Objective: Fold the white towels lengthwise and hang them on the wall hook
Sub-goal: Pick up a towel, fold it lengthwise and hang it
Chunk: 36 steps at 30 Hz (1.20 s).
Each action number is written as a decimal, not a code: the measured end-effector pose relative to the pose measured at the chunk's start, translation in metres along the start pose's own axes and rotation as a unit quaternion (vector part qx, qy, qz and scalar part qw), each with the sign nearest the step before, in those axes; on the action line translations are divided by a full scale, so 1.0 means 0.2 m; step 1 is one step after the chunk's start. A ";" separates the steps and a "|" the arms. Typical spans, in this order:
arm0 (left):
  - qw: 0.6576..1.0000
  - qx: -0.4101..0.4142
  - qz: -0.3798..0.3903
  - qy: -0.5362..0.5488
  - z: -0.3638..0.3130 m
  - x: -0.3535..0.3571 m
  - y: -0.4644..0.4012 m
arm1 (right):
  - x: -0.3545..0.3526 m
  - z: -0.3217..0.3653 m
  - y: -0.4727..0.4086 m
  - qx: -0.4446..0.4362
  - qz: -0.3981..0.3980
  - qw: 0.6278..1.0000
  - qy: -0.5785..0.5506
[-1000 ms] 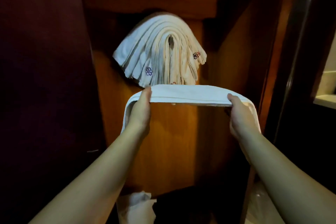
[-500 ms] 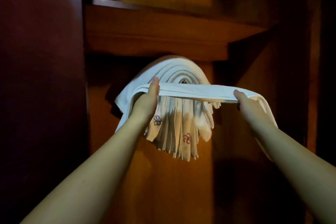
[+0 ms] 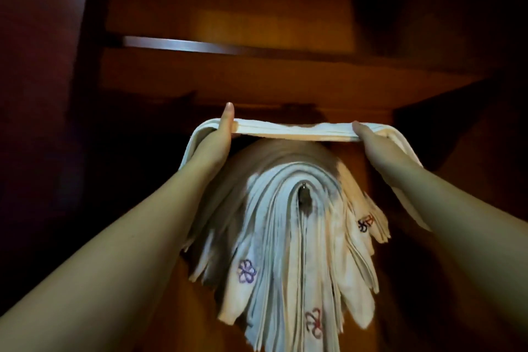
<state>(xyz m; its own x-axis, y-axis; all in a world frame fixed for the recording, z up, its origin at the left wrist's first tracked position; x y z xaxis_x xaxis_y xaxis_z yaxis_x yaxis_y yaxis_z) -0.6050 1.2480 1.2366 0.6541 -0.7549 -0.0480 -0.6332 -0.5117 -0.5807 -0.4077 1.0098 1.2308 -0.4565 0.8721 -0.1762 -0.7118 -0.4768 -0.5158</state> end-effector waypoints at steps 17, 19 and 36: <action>0.997 -0.014 -0.059 0.047 0.38 -0.01 -0.19 | 0.14 -0.30 -0.36 -0.008 0.039 0.999 -0.017; 0.997 -0.007 -0.053 0.063 0.38 0.00 -0.21 | 0.13 -0.31 -0.37 -0.003 0.033 0.999 -0.040; 0.986 -0.055 -0.128 0.092 0.57 -0.04 -0.20 | 0.16 -0.46 -0.43 0.028 0.039 0.968 -0.246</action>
<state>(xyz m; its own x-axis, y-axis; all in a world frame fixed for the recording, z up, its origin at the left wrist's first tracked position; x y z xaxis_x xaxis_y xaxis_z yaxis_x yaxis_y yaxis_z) -0.5374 1.3213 1.1681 0.7189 -0.6515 0.2422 -0.5048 -0.7290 -0.4623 -0.3131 1.0892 1.1928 -0.6989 0.6820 0.2156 -0.6870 -0.5562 -0.4676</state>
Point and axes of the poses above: each hand's wrist, its own y-axis away from the middle knuckle, its own x-axis out of the palm, z = x × y, the point moved 4 cm from there along -y, towards the middle knuckle, and after that the axes turned 15 degrees about z, right-handed, at the moved point
